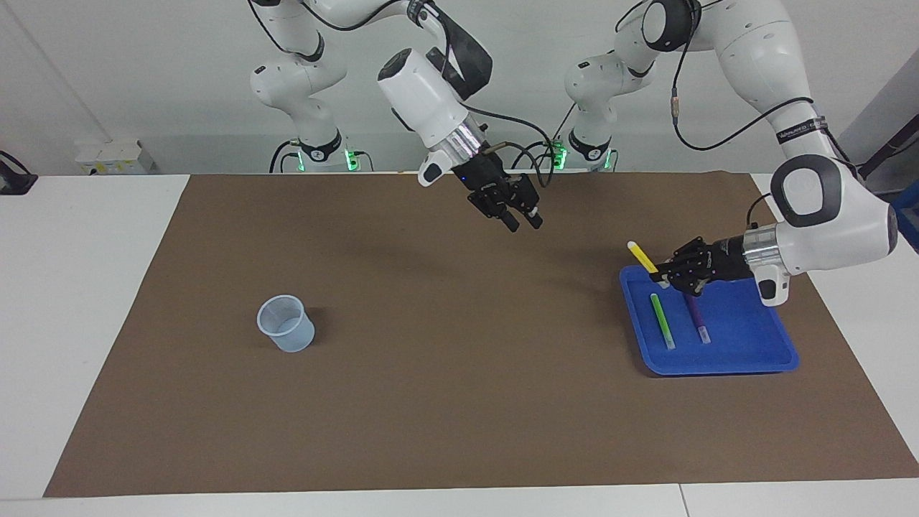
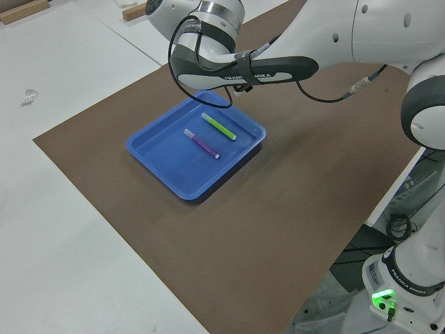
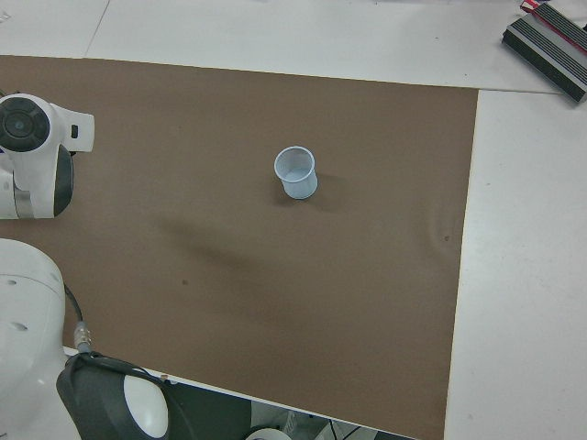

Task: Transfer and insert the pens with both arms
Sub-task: 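Carry the yellow pen toward the right gripper with the left gripper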

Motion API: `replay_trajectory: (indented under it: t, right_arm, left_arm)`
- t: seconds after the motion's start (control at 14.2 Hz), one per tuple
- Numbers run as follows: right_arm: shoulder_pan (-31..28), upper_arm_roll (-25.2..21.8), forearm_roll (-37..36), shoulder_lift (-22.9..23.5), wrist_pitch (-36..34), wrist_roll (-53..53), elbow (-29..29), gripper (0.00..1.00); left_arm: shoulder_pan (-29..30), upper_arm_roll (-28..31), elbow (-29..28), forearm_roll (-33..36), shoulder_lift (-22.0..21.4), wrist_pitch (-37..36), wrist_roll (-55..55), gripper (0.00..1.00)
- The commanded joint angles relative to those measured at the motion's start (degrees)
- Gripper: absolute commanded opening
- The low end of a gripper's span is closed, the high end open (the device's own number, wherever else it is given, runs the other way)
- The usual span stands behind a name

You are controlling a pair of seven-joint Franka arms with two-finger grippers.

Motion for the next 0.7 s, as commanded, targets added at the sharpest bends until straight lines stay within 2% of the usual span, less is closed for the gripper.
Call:
replay_trajectory:
  t: [0.0,0.21,0.49,0.63]
  right_arm:
    - [0.3,0.0,-1.8,1.7,1.2,-1.3,0.6,0.54]
    - [0.3,0.0,-3.1,2.5,1.1,-4.8,0.7,0.52]
    - [0.4,0.1,-3.0,2.5,1.1,-4.0,0.8,0.50]
    - [0.4,0.1,-2.5,2.8,0.9,-3.1,2.1,0.47]
  left_arm:
    - [-2.1,0.8,-3.2,-3.3,-2.6,0.0,-2.2,0.00]
    - [-3.8,0.8,-3.5,-6.1,-3.3,0.2,-7.5,0.00]
    - [-7.2,0.8,-4.8,-11.3,-4.9,0.4,-9.9,0.00]
    - [-9.0,0.8,-4.9,-11.6,-5.0,1.9,-13.1,0.00]
